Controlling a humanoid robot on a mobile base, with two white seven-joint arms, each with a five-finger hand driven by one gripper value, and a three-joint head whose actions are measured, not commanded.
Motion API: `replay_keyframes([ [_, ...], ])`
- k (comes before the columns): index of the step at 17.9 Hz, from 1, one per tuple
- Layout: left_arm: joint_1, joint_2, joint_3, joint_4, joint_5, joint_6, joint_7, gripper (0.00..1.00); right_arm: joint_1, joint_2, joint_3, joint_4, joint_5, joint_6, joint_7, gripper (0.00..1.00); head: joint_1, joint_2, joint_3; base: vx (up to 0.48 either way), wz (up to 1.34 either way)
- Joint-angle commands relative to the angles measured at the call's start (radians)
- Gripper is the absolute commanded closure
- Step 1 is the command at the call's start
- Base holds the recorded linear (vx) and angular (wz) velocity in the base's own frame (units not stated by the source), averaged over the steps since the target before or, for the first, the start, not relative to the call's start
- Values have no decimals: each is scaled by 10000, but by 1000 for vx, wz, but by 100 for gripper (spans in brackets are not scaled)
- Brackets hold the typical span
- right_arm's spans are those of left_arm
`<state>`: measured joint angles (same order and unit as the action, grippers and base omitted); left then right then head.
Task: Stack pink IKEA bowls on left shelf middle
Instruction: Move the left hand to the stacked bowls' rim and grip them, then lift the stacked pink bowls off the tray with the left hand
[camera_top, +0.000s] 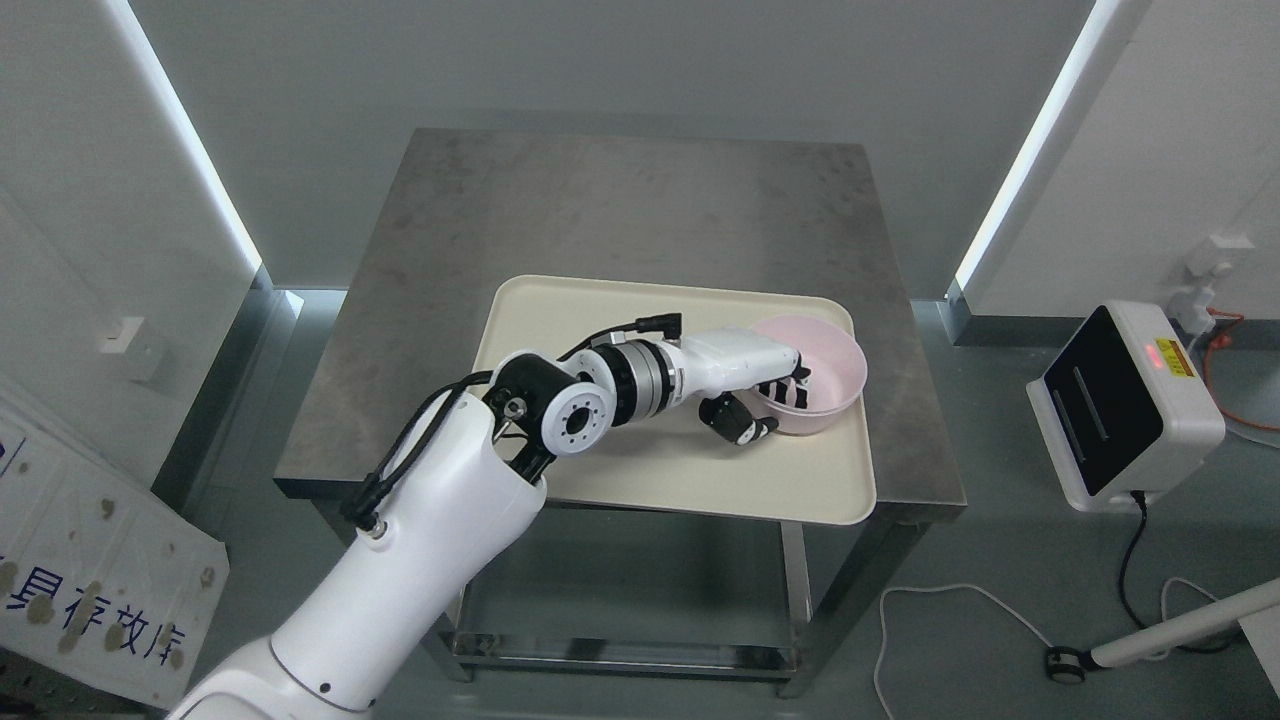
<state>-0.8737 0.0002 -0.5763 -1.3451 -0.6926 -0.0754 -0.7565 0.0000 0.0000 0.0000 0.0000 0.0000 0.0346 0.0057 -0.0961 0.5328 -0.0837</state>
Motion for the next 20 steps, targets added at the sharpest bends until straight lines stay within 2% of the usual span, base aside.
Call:
replay_keyframes([
  [1,-23,173,2156,-401,284,-1344,79,99,292,-175,-107,-337,0,6,4,0,0,0,0,2,20],
  [7,482,173,3506,-1365,1771,-1945,-348,98,292,-175,-107,-337,0,-9,4,0,0,0,0,4,1],
  [9,1002,173,3600,-1673,1787,-3104,-1008,98,292,-175,-122,-337,0,6,4,0,0,0,0,0,0],
  [11,1632,173,3661,-1934,1787,-4060,-1071,98,292,-175,-107,-337,0,-9,4,0,0,0,0,0,0],
  [20,2154,173,4474,-2594,2140,-5365,-1102,98,292,-175,-107,-337,0,6,4,0,0,0,0,2,9],
])
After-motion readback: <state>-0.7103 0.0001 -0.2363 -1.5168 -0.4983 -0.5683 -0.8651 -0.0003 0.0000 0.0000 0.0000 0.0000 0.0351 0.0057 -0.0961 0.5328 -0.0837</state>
